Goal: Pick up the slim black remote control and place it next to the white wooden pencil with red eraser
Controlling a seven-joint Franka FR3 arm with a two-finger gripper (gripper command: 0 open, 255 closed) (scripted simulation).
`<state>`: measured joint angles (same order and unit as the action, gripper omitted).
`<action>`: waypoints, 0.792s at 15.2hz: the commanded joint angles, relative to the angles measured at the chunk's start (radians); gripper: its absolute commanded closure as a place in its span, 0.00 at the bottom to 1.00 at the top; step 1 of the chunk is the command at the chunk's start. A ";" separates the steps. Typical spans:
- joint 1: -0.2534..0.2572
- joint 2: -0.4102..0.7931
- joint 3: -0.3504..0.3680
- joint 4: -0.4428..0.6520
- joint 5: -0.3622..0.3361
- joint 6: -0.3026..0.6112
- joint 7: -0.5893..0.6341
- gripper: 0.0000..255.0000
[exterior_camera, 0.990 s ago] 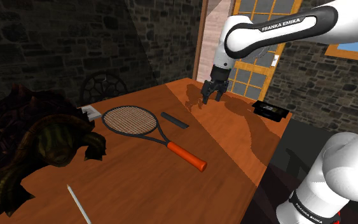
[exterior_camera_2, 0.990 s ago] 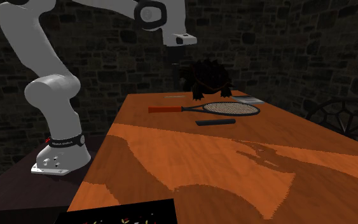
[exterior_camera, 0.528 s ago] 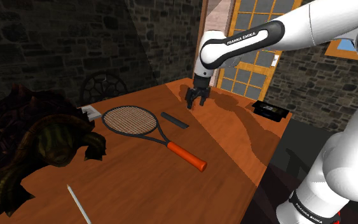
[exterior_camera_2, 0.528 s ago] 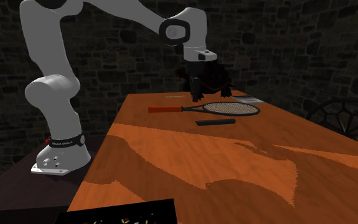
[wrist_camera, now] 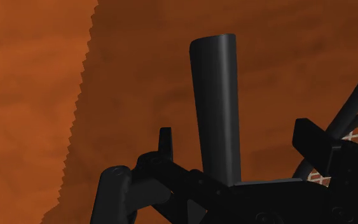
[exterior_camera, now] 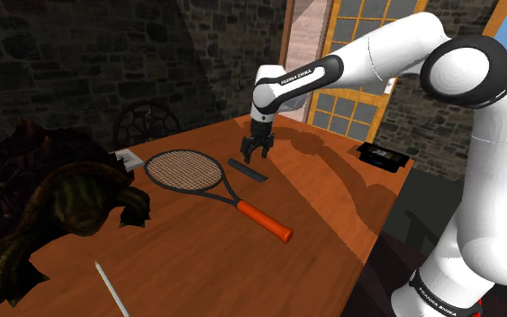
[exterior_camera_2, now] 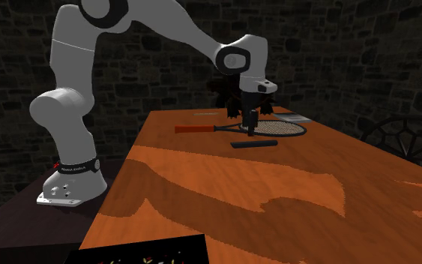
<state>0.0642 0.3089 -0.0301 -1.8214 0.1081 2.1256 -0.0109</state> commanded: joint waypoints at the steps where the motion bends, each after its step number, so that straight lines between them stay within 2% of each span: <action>1: 0.002 0.059 0.003 0.052 0.000 0.001 -0.003 0.00; 8: 0.005 0.106 0.007 0.016 0.005 0.085 -0.007 0.00; 12: 0.005 0.106 0.007 0.016 0.005 0.085 -0.007 0.00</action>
<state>0.0688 0.4150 -0.0232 -1.8043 0.1134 2.2096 -0.0179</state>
